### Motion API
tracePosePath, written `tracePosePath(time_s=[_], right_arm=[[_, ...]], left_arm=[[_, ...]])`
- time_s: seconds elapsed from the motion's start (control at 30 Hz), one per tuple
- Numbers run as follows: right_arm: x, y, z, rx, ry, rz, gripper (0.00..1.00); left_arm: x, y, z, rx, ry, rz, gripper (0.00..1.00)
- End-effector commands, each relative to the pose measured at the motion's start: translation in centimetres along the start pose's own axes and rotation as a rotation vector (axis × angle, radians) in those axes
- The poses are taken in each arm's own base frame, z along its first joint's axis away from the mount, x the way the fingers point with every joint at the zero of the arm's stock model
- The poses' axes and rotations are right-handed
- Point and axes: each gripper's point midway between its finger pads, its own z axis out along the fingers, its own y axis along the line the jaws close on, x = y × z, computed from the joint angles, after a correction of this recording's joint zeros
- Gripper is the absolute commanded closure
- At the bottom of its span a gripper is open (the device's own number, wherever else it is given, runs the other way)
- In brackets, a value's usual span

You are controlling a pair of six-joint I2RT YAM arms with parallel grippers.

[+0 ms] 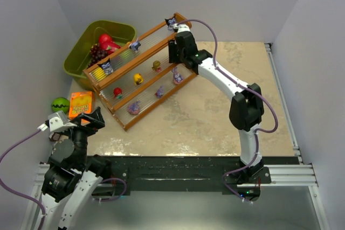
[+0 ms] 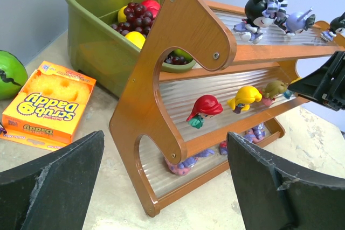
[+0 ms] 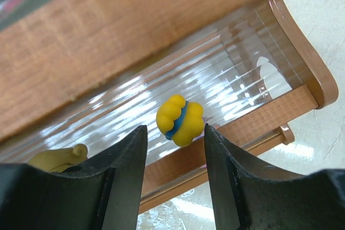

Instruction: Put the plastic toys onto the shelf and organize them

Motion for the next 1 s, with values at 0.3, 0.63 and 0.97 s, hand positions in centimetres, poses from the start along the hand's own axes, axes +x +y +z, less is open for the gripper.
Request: tracePosePath(time_s=[0.3,0.63,0.97], right_arm=[[-5.5,0.9,-4.0,-0.045,-0.149,0.034,0.48],[-5.6,0.3,-7.2,-0.057,-0.172,0.055,0.48],[3.5,-4.2,-14.1,0.006,-0.075,0.173,0.45]], left_arm=[[-2.0,0.1,-1.1,0.027,-0.087,-0.071,0.00],[-2.4,0.1,-1.4,0.041,-0.101,-0.084,0.00],[-2.9,-0.7,-0.3,-0.039,-0.007,-0.054,0.00]])
